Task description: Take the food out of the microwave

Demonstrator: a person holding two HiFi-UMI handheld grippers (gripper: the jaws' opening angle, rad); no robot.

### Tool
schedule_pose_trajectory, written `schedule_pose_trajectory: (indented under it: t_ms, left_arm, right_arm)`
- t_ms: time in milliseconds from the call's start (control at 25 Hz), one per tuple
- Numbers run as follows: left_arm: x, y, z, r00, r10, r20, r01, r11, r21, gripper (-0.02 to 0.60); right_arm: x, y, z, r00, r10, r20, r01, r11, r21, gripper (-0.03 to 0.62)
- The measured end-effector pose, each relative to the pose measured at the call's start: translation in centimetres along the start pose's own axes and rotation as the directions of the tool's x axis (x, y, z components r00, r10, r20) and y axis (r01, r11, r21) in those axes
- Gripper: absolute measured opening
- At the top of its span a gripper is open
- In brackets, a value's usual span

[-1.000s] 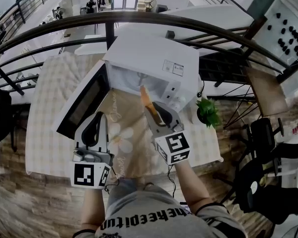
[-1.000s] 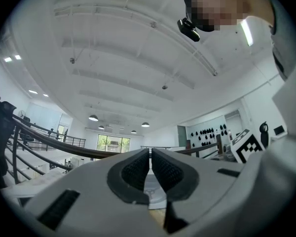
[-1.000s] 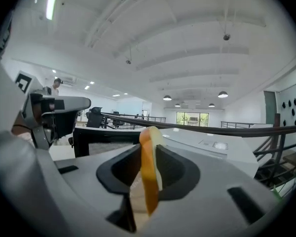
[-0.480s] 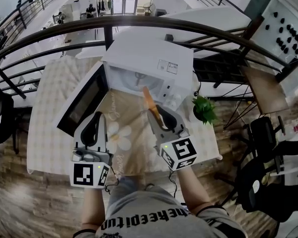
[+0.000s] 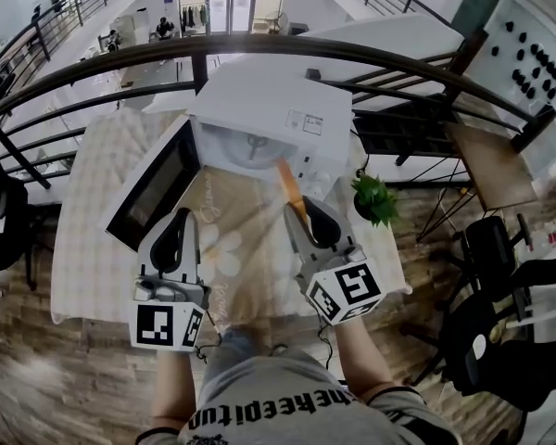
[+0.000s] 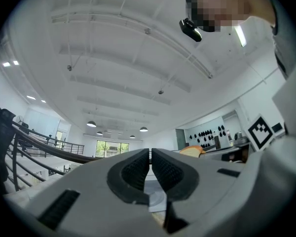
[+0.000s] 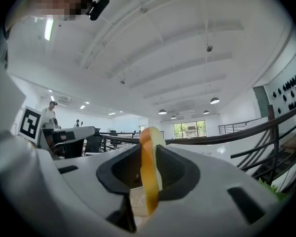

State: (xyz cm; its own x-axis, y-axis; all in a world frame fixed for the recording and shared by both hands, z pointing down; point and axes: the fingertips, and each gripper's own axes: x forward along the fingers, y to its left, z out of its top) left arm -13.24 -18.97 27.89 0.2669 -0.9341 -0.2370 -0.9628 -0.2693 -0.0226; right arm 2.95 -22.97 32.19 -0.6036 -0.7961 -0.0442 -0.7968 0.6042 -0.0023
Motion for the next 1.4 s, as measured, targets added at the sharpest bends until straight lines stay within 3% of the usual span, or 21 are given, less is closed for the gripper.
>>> schedule_pose_trajectory:
  t_ms: [1400]
  left_arm:
    - [-3.2,-2.3,2.5,0.999,0.018,0.038,-0.018,1.0,-0.002,0.015]
  right_arm:
    - [-6.5,0.4,3.4,0.99,-0.043,0.132,0.036,0.998,0.053,0.101]
